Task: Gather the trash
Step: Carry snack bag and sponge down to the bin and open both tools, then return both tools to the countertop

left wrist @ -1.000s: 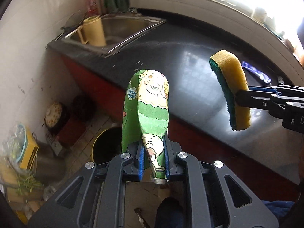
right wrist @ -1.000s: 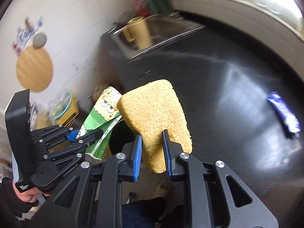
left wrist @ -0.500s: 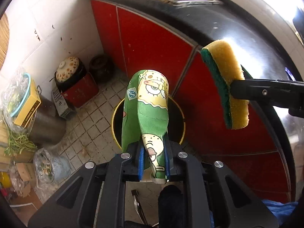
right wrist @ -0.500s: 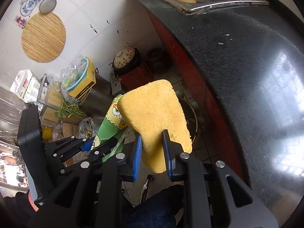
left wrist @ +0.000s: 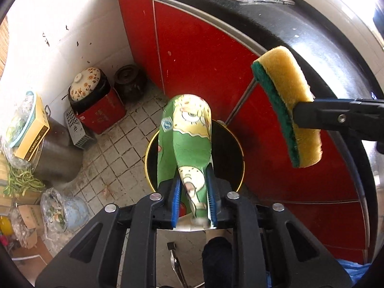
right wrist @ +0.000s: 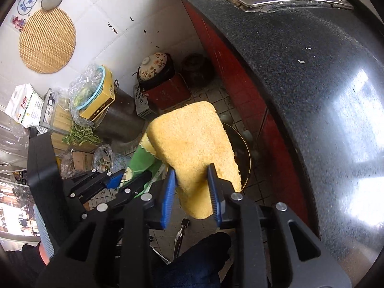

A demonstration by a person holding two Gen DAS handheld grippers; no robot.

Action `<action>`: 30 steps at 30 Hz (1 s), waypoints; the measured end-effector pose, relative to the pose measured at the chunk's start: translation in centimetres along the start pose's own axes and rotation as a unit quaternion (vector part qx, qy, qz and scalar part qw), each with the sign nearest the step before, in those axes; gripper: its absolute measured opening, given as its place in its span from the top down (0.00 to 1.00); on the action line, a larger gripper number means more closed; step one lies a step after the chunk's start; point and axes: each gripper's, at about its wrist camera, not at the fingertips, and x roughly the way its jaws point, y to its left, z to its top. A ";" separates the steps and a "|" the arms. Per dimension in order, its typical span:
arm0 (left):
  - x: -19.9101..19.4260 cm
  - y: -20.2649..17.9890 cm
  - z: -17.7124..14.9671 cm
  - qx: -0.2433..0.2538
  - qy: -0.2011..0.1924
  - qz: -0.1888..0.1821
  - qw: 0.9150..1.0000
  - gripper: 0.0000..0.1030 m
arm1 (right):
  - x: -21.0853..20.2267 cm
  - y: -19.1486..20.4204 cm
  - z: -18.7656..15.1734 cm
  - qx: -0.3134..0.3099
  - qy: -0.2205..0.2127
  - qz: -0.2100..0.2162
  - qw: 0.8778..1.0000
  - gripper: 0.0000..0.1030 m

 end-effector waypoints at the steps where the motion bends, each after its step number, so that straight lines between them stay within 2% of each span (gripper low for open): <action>1: 0.1 0.1 0.0 0.000 -0.001 0.003 1.000 0.57 | 0.1 0.0 0.2 0.002 0.001 0.000 1.000 0.45; 2: 0.1 0.2 0.0 0.000 -0.004 0.008 1.000 0.43 | 0.0 0.0 0.2 0.002 -0.001 0.001 1.000 0.42; 3: 0.1 0.3 0.0 0.000 -0.008 0.010 1.000 0.40 | 0.0 -0.1 0.2 0.002 -0.001 0.001 1.000 0.39; 7: -0.3 0.7 0.0 -0.002 -0.012 0.017 1.000 0.34 | -0.7 -0.1 0.4 0.005 -0.006 -0.004 1.000 0.39; 8: -0.5 0.7 0.0 -0.004 -0.013 0.016 1.000 0.30 | -1.3 -0.3 0.2 0.006 -0.011 -0.006 1.000 0.38; 10: -1.5 0.3 0.0 -0.003 -0.021 0.014 1.000 0.22 | -3.3 -1.2 -0.4 0.012 -0.029 -0.013 0.999 0.27; 11: -1.9 0.0 0.0 0.000 -0.025 0.017 1.000 0.16 | -4.1 -1.6 -0.7 0.014 -0.036 -0.018 0.999 0.26; 14: -3.8 -2.4 0.2 0.024 -0.037 0.029 0.999 0.13 | -8.0 -3.9 -2.1 0.026 -0.062 -0.041 0.997 0.26; 17: -6.0 -5.9 0.8 0.055 -0.050 0.012 0.997 0.11 | -13.3 -6.9 -4.3 0.050 -0.105 -0.081 0.990 0.26; 21: -8.3 -13.0 1.5 0.112 -0.061 -0.030 0.991 0.11 | -21.2 -12.7 -9.0 0.116 -0.167 -0.156 0.967 0.26; 23: -9.2 -17.9 2.0 0.155 -0.065 -0.055 0.984 0.11 | -24.0 -15.5 -11.3 0.152 -0.183 -0.183 0.954 0.25; 26: -10.1 -24.1 2.4 0.205 -0.071 -0.088 0.972 0.11 | -29.1 -20.4 -16.3 0.229 -0.209 -0.221 0.925 0.25; 27: -10.5 -27.0 2.7 0.226 -0.070 -0.101 0.966 0.11 | -30.4 -21.8 -17.9 0.252 -0.214 -0.232 0.915 0.25; 30: -11.4 -33.4 2.8 0.260 -0.068 -0.123 0.955 0.11 | -33.7 -25.6 -22.7 0.313 -0.228 -0.255 0.886 0.25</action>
